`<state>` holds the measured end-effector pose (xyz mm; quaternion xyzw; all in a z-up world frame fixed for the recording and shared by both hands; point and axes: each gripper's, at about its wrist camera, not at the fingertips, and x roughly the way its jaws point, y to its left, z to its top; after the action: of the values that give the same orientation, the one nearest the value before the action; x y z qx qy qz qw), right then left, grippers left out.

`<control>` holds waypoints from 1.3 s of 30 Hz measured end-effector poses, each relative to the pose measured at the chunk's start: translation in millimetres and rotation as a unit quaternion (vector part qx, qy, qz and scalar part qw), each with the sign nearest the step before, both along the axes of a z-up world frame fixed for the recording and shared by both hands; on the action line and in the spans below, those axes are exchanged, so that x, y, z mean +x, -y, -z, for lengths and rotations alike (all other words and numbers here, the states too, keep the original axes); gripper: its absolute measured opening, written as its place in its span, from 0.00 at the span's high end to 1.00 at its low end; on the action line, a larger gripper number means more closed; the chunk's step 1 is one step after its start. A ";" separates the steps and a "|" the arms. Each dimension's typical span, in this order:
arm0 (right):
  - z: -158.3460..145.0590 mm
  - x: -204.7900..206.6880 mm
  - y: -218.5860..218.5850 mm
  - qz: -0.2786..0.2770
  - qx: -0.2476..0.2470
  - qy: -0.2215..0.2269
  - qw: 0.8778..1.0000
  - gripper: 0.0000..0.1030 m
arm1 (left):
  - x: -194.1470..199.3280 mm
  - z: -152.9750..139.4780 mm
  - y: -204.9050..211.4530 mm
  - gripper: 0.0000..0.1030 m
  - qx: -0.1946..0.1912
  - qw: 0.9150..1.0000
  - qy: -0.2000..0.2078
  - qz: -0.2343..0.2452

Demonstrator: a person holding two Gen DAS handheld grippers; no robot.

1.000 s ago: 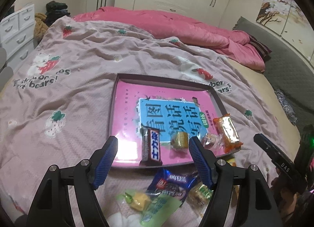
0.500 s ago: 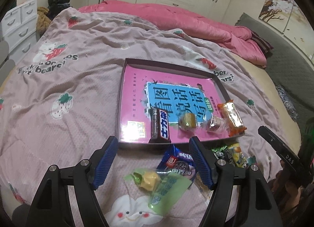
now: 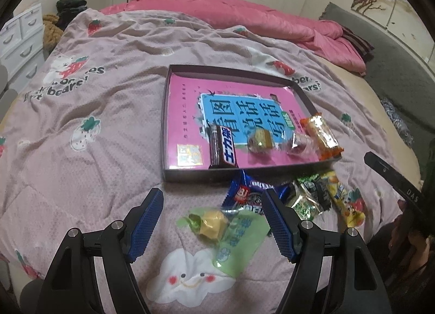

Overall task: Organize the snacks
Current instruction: 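Move both tools back toward the snack pile in front of the tray, then grasp the green-yellow candy bag with the left tool while the right tool grasps the yellow cow-print packet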

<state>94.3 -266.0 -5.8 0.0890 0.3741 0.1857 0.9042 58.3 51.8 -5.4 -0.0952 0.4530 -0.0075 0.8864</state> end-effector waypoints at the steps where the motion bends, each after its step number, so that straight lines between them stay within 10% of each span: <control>1: 0.2 -1.8 -0.7 -0.001 -0.002 -0.001 1.000 0.49 | -2.0 1.0 1.0 0.26 0.002 1.000 0.000 0.003; 35: 42.6 -14.6 -24.7 -0.038 -0.080 -0.093 0.992 0.48 | -4.7 45.4 8.6 0.23 0.031 0.997 -0.056 0.045; 39: 50.9 -14.2 -30.4 -0.051 -0.102 -0.102 0.988 0.60 | -0.7 53.1 5.1 0.23 0.029 0.997 -0.065 0.040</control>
<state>80.1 -235.6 -56.7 -0.0040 0.4853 0.1824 0.8551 57.6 46.7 -58.5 -0.0520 0.5129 -0.0236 0.8566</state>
